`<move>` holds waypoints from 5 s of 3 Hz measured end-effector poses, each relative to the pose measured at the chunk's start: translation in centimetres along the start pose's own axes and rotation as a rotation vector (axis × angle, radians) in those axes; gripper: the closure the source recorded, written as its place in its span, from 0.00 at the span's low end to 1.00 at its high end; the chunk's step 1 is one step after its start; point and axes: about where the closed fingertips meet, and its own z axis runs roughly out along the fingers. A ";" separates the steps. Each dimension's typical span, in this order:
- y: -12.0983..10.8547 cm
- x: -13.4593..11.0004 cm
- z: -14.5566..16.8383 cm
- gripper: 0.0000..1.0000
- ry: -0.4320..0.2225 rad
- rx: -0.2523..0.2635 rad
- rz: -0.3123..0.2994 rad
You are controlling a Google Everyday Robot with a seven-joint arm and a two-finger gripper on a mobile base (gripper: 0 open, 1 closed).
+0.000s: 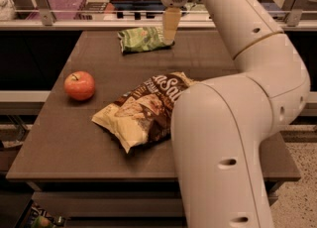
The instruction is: Pick green jalapeno chip bag
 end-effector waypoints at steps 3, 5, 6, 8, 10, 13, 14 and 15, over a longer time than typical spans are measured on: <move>-4.0 -1.4 2.2 0.00 -0.071 0.184 0.034; -3.6 -1.8 5.1 0.00 -0.061 0.201 0.053; -2.9 -1.8 6.5 0.00 -0.046 0.192 0.060; -1.8 -0.8 9.2 0.00 -0.011 0.169 0.059; -4.2 -0.7 9.0 0.00 -0.012 0.217 0.023; -4.0 -0.4 9.9 0.17 -0.012 0.200 0.039; -4.0 -0.5 9.9 0.42 -0.012 0.200 0.039; -3.9 -0.5 10.3 0.64 -0.012 0.195 0.038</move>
Offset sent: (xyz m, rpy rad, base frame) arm 0.0329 0.0190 0.0112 0.1468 -0.2420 -0.0430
